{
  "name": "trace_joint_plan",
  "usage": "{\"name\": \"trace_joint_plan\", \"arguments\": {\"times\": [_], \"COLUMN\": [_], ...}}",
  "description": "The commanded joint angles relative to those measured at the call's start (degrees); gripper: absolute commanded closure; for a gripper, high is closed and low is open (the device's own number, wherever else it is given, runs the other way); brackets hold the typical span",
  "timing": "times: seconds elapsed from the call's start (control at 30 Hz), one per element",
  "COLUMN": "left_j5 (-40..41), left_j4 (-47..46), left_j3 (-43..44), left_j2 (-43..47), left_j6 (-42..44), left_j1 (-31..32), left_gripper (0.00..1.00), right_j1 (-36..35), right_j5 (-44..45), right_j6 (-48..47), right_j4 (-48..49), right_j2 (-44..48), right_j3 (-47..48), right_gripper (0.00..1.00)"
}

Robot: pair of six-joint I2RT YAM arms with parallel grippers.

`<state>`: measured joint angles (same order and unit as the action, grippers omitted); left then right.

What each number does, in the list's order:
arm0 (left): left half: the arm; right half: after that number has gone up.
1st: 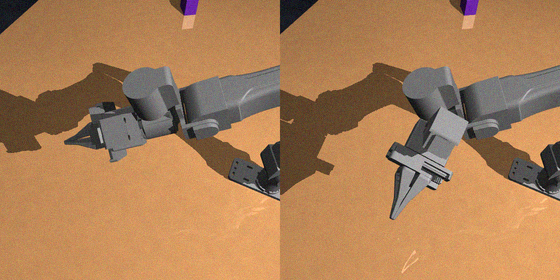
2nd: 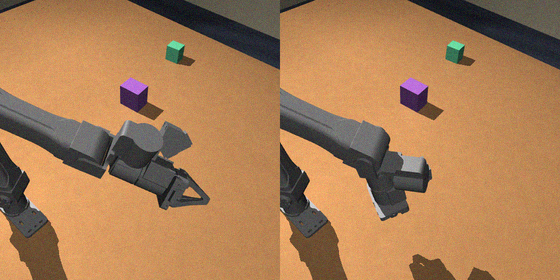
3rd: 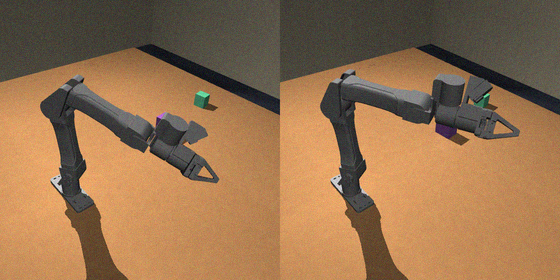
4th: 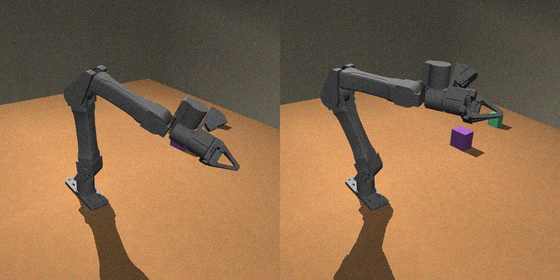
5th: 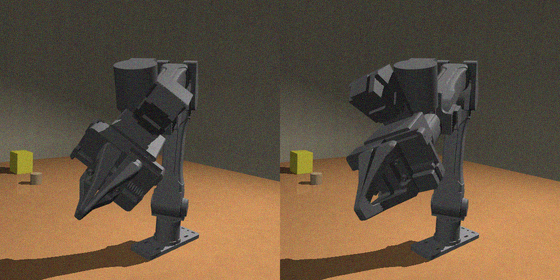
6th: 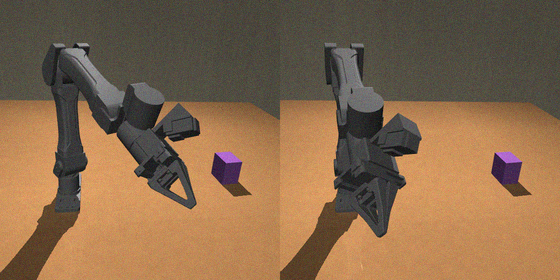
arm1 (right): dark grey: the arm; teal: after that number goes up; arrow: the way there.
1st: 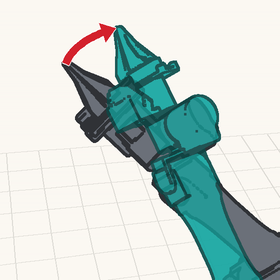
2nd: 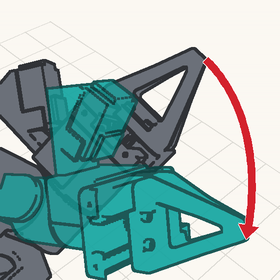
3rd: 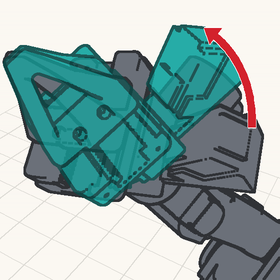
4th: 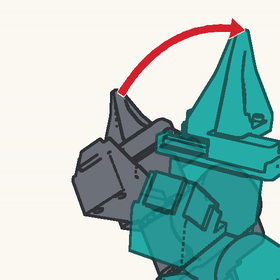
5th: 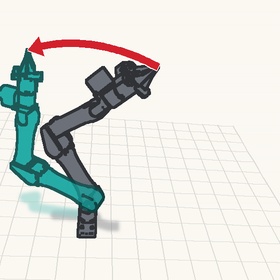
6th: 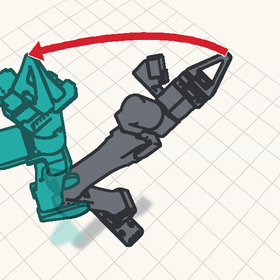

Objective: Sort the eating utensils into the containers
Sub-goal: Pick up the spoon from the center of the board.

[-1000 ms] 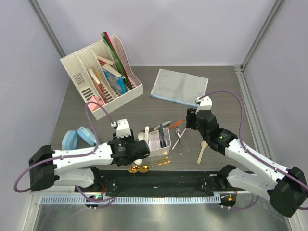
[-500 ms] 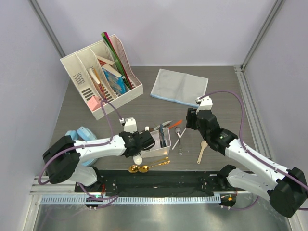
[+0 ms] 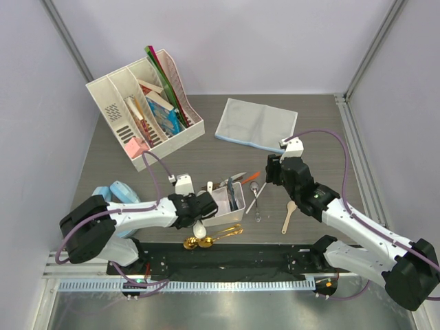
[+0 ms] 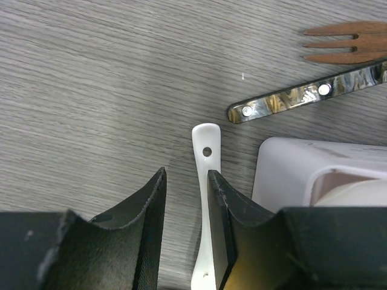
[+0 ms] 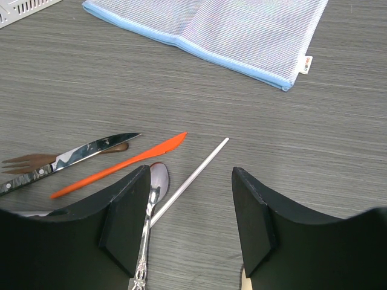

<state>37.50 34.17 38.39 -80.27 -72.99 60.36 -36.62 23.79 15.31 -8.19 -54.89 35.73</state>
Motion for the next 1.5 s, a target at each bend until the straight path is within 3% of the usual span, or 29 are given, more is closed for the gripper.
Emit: {"name": "trace_joint_plan", "arguments": {"times": [0.0, 0.63, 1.2, 1.3, 1.4, 1.47], "left_j5": [-2.87, -1.20, -5.15, -5.15, -4.98, -4.45], "left_j4": [-3.41, -1.83, -5.43, -5.52, -5.61, -4.65], "left_j3": [-0.78, 0.54, -0.69, -1.13, -1.74, -1.83], "left_j2": [0.37, 6.62, -0.76, -1.38, -1.56, -1.38], "left_j6": [0.39, 2.85, 0.31, -0.13, -0.75, -1.89], "left_j1": [0.55, 2.04, 4.42, 4.51, 4.42, 4.42], "left_gripper": [0.66, 0.65, 0.65, 0.70, 0.92, 0.99], "right_j1": [0.23, 0.23, 0.32, 0.32, 0.32, 0.32], "right_j5": [0.20, -0.67, -0.41, -0.33, -0.24, -0.15], "right_j6": [0.77, 0.86, 0.86, 0.86, 0.86, 0.86], "right_j4": [2.65, 3.09, 2.91, 2.91, 2.82, 2.91], "right_j2": [0.23, -1.36, -0.39, -0.39, -0.21, -0.30], "right_j3": [0.57, 0.93, 0.57, 0.49, 0.40, 0.40], "right_gripper": [0.39, 0.39, 0.39, 0.38, 0.39, 0.38]}}
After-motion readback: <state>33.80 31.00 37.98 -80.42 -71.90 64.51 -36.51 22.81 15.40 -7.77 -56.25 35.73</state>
